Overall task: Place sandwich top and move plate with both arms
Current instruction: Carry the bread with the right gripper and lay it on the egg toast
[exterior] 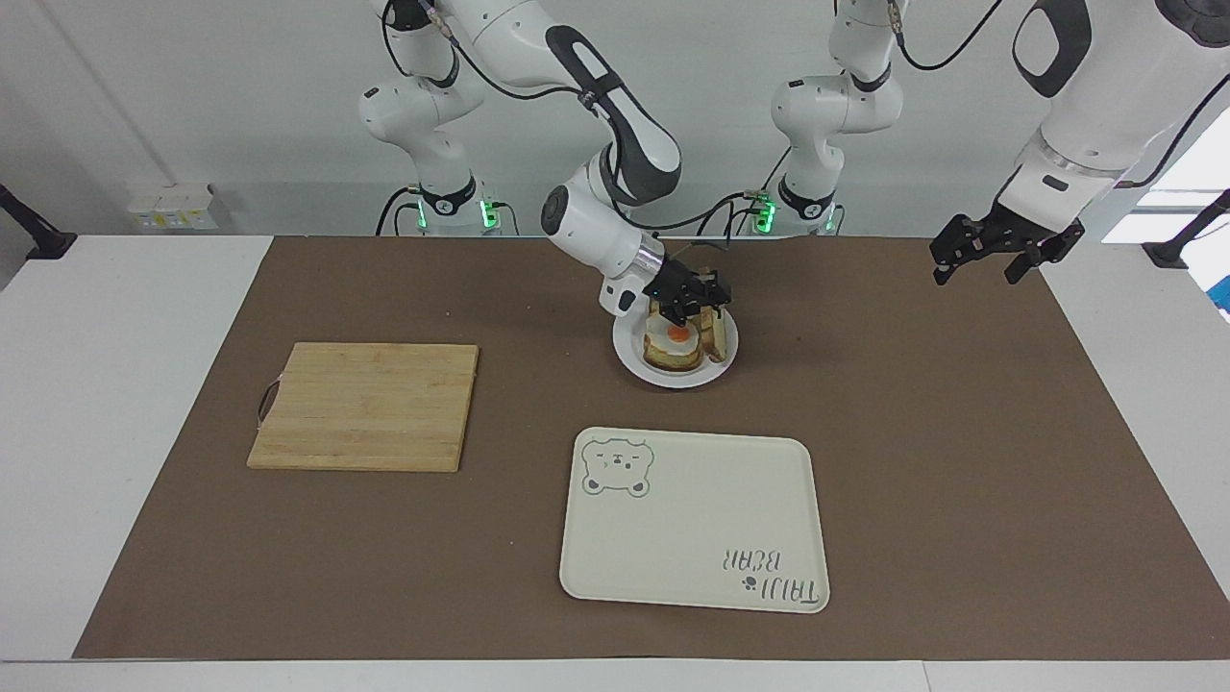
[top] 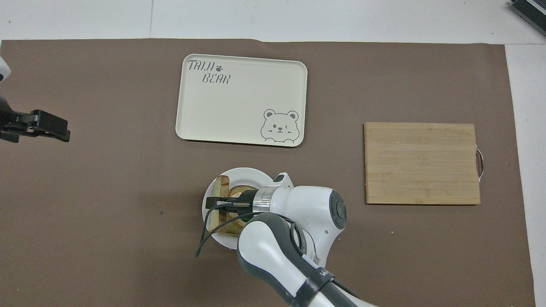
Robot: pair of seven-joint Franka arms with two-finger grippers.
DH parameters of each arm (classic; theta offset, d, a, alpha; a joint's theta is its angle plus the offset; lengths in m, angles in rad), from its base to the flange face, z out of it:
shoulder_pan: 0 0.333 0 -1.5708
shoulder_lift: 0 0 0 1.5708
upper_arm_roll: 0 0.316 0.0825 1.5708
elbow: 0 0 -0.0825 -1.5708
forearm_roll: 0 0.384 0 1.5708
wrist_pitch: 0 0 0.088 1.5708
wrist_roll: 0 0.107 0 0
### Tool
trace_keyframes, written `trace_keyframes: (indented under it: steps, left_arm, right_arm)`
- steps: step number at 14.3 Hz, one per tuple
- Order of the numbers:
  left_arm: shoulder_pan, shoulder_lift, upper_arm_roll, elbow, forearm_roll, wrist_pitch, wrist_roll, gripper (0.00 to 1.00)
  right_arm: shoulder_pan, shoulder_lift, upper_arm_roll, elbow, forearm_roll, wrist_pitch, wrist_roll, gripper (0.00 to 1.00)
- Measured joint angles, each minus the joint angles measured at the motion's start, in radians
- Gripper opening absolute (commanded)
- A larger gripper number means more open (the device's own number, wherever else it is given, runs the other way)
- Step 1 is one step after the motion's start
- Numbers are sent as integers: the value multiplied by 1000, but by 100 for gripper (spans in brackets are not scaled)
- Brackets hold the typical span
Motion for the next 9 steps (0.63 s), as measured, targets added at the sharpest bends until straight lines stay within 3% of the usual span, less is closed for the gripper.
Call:
trace_keyframes:
  steps: [1,2,3,4,9]
  left_arm:
    - [0,0,0,0,0,0,0,100]
    - [0,0,0,0,0,0,0,100]
    - [0,0,0,0,0,0,0,100]
    - [0,0,0,0,0,0,0,100]
    - [0,0,0,0,0,0,0,100]
  right_arm:
    - [1,0,0,-14,0,1,-6,0]
    - [3,0,0,-24,0,2,-11,8]
    - [5,-1,0,-30,0,4,-16,61]
    - [6,-2,0,-31,0,13,-17,100]
    - [-12,-10,-9,-23,-7,77,-31,100]
